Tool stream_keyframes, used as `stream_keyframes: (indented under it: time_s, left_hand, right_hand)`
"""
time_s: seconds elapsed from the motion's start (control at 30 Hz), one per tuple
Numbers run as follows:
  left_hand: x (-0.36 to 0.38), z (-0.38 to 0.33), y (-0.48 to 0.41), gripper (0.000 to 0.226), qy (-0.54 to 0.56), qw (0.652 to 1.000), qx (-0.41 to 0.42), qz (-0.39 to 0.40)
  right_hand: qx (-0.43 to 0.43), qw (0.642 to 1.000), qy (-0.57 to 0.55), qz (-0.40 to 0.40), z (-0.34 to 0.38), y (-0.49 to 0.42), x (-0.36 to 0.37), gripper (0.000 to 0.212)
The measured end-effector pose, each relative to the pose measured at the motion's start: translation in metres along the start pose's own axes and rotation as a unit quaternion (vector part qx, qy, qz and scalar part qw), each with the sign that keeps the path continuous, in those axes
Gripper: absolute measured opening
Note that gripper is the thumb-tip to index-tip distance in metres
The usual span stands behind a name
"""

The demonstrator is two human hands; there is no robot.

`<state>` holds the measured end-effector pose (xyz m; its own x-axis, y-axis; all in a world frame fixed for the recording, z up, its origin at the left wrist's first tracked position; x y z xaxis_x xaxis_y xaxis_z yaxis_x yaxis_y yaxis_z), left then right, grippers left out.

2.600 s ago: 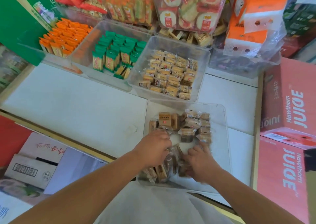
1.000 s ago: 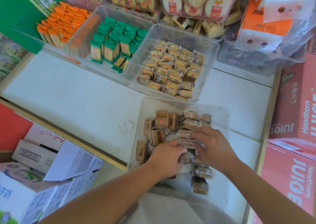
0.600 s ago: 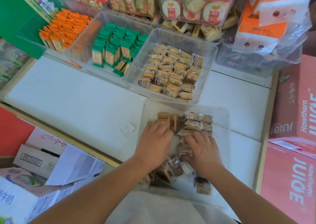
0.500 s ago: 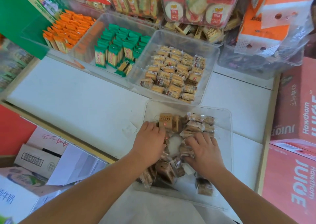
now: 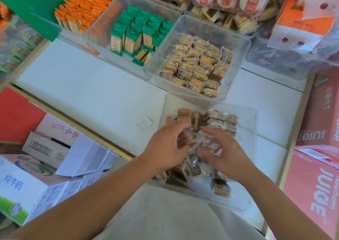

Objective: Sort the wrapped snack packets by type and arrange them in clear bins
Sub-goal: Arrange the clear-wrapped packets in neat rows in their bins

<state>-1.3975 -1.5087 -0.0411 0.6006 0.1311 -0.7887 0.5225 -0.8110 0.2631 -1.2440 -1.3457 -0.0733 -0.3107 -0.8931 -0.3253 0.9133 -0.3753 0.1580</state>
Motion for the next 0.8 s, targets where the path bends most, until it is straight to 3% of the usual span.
stream_keyframes:
  time_s: [0.1,0.27,0.33,0.4,0.5,0.6,0.7,0.8]
  left_hand:
    - [0.007,-0.014,0.014,0.063,0.149,0.986,-0.047,0.054]
    - [0.024,-0.016,0.017,0.06,0.169,0.98,-0.06,0.081]
    - [0.029,-0.008,0.02,0.056,0.094,0.99,-0.042,0.092]
    - [0.032,0.005,0.022,0.045,-0.059,0.992,0.024,0.11]
    - [0.041,0.019,0.024,0.05,-0.194,0.96,0.111,0.171]
    - [0.053,0.018,0.02,0.056,-0.262,0.942,0.127,0.17]
    - [0.058,0.009,0.013,0.049,-0.308,0.929,0.128,0.163]
    - [0.05,0.007,0.017,0.042,-0.288,0.936,0.124,0.162]
  right_hand:
    - [-0.014,0.999,-0.01,0.035,0.011,0.004,0.003,0.064]
    - [0.024,0.999,0.011,0.043,-0.001,0.023,-0.007,0.066]
    - [0.048,0.997,0.025,0.05,-0.006,0.03,-0.009,0.067]
    - [0.05,0.996,0.053,0.043,-0.013,0.034,-0.009,0.058]
    - [0.087,0.987,0.131,0.032,-0.027,0.031,-0.007,0.048]
    - [0.087,0.979,0.178,0.059,-0.035,0.028,0.005,0.051]
    - [0.077,0.97,0.222,0.064,-0.037,0.027,0.018,0.053]
    - [0.07,0.974,0.212,0.045,-0.039,0.03,0.019,0.053]
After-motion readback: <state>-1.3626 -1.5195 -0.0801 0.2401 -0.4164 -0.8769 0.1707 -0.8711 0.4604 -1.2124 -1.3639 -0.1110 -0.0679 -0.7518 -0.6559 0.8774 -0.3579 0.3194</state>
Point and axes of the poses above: each hand's wrist, its own y-axis away from the middle knuckle, its own x-axis out of the palm, z = x × y, the point moved 1 cm from there along -y, towards the middle knuckle, and after that the axes turned 14 degrees about -y, right-handed, at the moved point
